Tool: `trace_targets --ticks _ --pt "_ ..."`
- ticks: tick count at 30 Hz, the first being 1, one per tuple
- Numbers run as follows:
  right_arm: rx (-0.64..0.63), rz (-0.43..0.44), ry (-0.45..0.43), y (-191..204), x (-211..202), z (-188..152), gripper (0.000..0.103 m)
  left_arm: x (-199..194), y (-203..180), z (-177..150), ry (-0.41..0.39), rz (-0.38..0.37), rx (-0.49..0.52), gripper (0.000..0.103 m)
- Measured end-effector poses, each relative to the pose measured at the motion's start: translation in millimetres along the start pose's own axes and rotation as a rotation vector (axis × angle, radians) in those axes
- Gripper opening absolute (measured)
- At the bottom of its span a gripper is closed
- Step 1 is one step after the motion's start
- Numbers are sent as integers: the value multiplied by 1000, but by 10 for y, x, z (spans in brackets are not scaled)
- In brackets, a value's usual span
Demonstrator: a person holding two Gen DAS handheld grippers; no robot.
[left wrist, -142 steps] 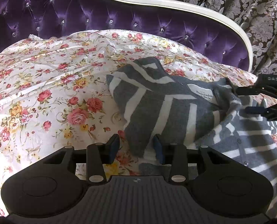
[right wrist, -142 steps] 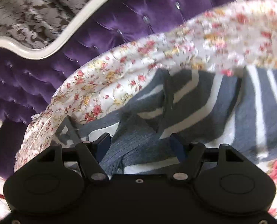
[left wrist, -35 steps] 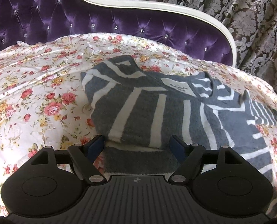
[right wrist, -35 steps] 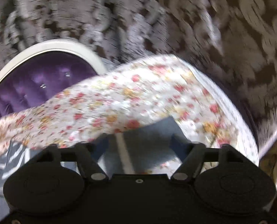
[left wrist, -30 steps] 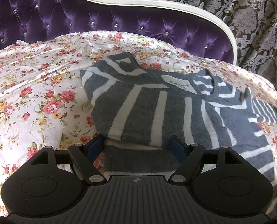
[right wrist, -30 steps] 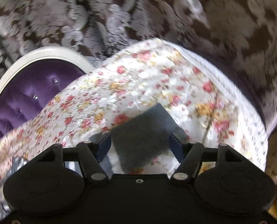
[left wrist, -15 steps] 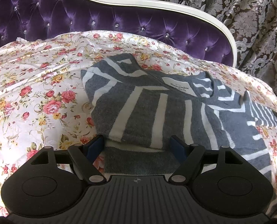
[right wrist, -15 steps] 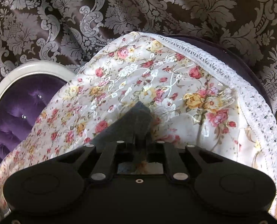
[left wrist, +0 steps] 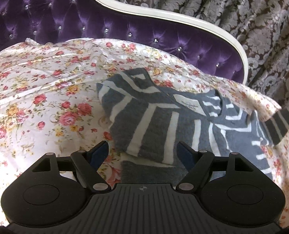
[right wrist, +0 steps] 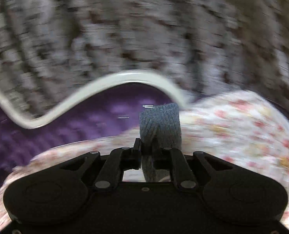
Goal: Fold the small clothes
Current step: 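Fold the held sleeve across the body and open the right gripper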
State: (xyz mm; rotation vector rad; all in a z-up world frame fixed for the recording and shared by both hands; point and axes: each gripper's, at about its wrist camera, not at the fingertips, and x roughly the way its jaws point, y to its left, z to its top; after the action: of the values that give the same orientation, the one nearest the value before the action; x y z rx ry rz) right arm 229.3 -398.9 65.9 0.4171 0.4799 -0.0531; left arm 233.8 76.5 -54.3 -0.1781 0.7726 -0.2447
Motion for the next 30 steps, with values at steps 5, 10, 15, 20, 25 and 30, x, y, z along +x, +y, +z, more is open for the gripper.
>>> trace_targets --ticks 5,10,15,20,25,30 --pt "-101 204 50 914 -19 -103 18 -63 119 48 -14 -11 -55 76" --pt "-220 367 158 1713 178 -555 18 -100 244 99 -24 -14 -105 76" --pt "-301 411 274 2207 585 -1201 18 -98 320 120 -24 -14 -133 76" --pt "-366 417 349 2374 835 -1752 25 -79 348 125 -23 -17 -142 76" --pt "-436 489 381 2460 700 -2077 54 -53 344 122 -24 -26 -143 76" --pt "-409 511 312 2229 504 -1867 54 -46 307 109 -27 -53 -127 76"
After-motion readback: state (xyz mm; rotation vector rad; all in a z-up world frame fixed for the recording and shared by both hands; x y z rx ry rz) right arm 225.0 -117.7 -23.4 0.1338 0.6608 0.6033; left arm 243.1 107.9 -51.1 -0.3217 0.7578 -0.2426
